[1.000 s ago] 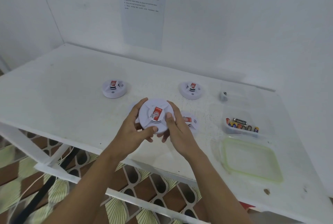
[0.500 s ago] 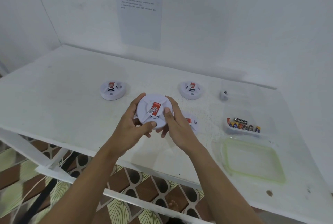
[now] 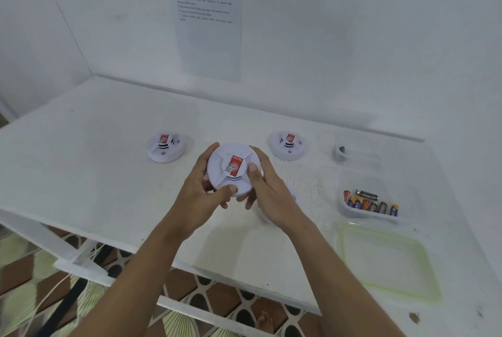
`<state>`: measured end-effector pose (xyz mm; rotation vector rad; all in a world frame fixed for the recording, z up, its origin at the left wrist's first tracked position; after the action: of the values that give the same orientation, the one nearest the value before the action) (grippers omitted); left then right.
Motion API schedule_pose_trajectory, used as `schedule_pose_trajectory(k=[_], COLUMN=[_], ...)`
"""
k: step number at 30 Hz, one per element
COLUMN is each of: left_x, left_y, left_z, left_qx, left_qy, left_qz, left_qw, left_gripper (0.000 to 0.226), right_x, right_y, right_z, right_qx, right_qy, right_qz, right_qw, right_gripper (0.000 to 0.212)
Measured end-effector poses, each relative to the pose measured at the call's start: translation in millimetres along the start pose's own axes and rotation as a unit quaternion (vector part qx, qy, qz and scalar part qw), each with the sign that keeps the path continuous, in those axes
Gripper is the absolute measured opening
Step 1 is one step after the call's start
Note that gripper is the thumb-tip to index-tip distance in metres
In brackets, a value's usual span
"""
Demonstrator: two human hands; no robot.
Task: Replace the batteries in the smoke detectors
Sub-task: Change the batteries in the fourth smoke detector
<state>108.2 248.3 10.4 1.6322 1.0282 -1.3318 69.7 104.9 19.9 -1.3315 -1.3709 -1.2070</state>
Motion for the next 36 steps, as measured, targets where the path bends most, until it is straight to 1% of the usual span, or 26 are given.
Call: schedule_pose_trajectory(k=[7,15,22,26,30,33,35,36], left_x=[-3.1,-9.1,-7.8,-4.9,-1.8,0.2,1.7,3.1], left_y=[13.9,26.6,35.3,37.4,38.1,37.0,35.1,34.0], left_z=[9.0,21.3,22.3,21.3,19.2,15.5,12.0,9.7], left_qx=[0.000,-0.001,-0.003,-0.006,0.000,0.013,0.028,0.034], left_qy=[0.005,0.008,0.037,0.055,0.057,0.075,0.083,0.069], left_qz=[0.000,0.018,0.017,0.013,0.004,-0.012,-0.024,-0.032], left_qw=[1.000,1.000,0.999,0.998,0.998,0.997,0.996,0.997], left_gripper=[0.078,0.077,0.080,0.081,0.082,0.082,0.080,0.076], right_x=[0.8,3.8,-4.3,-9.6,-13.8,-16.4,-18.2,-19.4], right_y=[9.3,20.1,30.2,34.5,37.0,36.5,35.7,35.8], right_z=[-13.0,-32.2,-33.8,-33.2,-31.9,-32.0,-32.1,-32.0], right_qx=[0.003,-0.006,-0.005,0.005,0.019,0.029,0.035,0.037], right_qy=[-0.006,-0.047,-0.024,-0.024,-0.027,-0.023,-0.028,-0.030], right_qz=[0.001,-0.001,-0.003,0.001,0.000,-0.001,0.006,0.008], right_qw=[1.000,0.999,1.000,1.000,0.999,0.999,0.999,0.999], right_gripper=[0.042,0.044,0.039,0.038,0.045,0.046,0.044,0.042])
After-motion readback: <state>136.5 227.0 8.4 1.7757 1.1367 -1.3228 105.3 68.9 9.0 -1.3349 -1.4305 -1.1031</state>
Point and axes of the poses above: each hand's wrist, its own y-axis towards the middle knuckle, its own z-axis out of the palm, x = y × z, the point moved 6 cm from there along y, towards the middle knuckle, and after that the axes turned 6 degrees about y, right-handed, at the moved point
